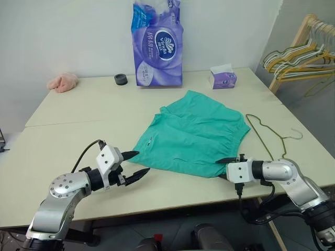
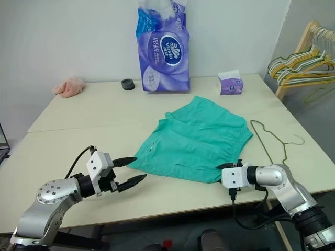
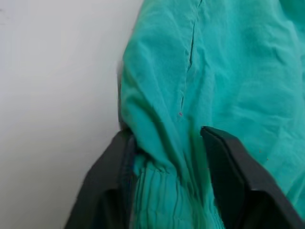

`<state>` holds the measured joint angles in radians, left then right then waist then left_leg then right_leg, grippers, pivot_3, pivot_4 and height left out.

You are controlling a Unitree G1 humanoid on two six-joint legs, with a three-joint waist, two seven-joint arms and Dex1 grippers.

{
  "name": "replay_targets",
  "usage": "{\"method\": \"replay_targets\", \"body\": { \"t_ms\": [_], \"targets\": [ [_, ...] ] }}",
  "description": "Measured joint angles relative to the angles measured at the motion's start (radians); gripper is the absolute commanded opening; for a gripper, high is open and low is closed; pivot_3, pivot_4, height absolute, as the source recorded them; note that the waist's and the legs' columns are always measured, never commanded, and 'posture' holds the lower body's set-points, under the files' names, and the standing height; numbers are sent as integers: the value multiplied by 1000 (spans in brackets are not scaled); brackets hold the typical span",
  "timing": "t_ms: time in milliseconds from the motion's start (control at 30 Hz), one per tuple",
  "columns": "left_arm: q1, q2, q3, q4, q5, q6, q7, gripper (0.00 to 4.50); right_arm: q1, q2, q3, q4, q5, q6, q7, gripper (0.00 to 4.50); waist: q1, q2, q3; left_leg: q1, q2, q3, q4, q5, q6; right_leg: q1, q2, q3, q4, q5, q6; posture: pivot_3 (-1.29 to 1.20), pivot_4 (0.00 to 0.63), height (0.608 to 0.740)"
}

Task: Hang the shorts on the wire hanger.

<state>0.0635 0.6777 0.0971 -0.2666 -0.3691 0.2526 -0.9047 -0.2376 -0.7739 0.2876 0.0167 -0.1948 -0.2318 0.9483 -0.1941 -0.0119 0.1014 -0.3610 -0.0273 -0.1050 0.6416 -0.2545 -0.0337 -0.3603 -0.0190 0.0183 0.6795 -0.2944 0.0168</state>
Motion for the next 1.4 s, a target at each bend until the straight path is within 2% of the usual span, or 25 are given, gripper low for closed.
{"method": "replay_targets", "body": {
  "t_ms": [133,167,300,500,800,1267,1400],
  "targets": [
    [-2,-8,-5,11,8,-3,2,3743,1,12,0,-34,34,73,26,31,0,0,1,-1,0,0,0,0,0,-2,0,0,0,0,0,-270,63,740],
    [-4,-10,-5,16,9,-3,3,3743,2,12,0,-45,47,84,34,31,0,0,2,-1,0,0,0,0,0,-2,0,0,0,0,0,-270,63,740],
    [-33,-16,-4,51,8,1,1,4470,23,12,0,-119,137,148,92,0,0,0,2,-2,0,-1,0,0,0,-3,0,-1,0,0,0,-269,63,740],
    [-69,29,-26,116,58,-71,-55,4470,21,-10,-30,-154,210,195,145,0,0,1,4,-2,0,0,0,0,0,-3,0,0,0,0,0,-274,64,740],
    [-190,46,-121,337,259,-364,-83,4470,-9,-48,-73,-207,296,250,210,0,0,2,7,-4,0,0,-1,0,0,-5,0,-1,0,0,0,-289,69,740],
    [-408,-3,-234,679,512,-632,98,4470,22,-75,-87,-308,369,318,242,0,-4,1,9,-5,0,1,-1,0,0,-7,0,0,0,1,2,-315,87,740],
    [-438,-4,-257,728,538,-682,111,3637,25,-82,-91,-327,375,325,249,0,-5,1,10,-5,0,1,-1,0,0,-7,0,0,1,1,2,-319,90,740]
  ]
}}
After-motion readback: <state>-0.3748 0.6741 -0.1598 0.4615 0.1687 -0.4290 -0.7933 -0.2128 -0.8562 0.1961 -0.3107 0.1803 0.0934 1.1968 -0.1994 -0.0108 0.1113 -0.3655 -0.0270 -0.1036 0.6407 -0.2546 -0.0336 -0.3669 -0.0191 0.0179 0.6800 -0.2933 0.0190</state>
